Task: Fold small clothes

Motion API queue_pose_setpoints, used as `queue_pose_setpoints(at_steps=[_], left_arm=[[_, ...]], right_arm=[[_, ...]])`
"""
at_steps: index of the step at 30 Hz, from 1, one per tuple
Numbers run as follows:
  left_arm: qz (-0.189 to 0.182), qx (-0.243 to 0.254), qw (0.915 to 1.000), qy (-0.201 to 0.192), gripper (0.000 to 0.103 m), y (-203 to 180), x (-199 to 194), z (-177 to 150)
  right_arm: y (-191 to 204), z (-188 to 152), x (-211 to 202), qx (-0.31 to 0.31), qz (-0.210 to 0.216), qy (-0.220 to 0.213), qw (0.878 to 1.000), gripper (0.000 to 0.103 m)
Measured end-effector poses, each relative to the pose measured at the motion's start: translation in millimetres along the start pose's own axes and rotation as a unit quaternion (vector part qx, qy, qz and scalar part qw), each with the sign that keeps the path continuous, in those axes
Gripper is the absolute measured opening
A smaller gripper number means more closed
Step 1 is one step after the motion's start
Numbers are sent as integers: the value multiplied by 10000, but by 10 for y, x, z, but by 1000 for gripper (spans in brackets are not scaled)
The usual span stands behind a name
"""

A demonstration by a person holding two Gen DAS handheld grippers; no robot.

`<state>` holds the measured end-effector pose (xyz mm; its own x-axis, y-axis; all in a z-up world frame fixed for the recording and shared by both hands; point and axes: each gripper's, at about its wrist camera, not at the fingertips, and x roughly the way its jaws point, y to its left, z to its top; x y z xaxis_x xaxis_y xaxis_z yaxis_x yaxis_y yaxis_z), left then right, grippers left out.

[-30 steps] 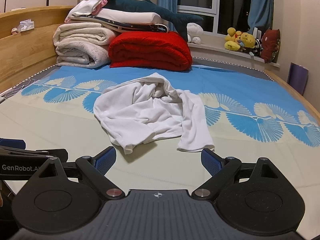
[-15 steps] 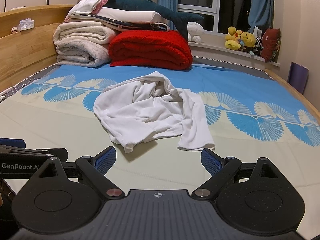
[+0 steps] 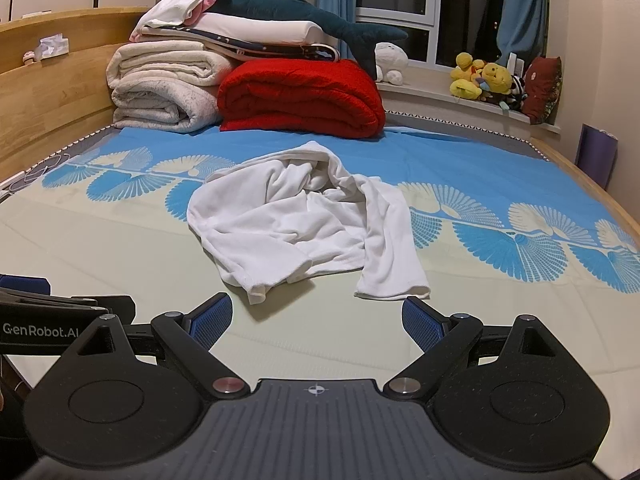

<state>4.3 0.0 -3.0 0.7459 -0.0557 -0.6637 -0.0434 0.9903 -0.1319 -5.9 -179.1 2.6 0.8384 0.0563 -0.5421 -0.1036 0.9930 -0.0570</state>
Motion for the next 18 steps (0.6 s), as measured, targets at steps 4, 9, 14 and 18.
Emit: queue_pose_setpoints(at_steps=[4,9,14,18], left_arm=[[33,39,10000,-30,97,-2,3,-4],[49,63,10000,-53,97,-3,4,-7],[55,71,9999,-56,97,-3,5,-7],[66,86,9999,-66,97,-5,5,-8]], right_arm=[[1,1,-1,-13,-5,-8,10000,92],[2,3,3,-24,-12,-6,10000,92],[2,7,-1,-26,-14,-5,10000,92],[2,6,5,-35,-21,-9,10000,92]])
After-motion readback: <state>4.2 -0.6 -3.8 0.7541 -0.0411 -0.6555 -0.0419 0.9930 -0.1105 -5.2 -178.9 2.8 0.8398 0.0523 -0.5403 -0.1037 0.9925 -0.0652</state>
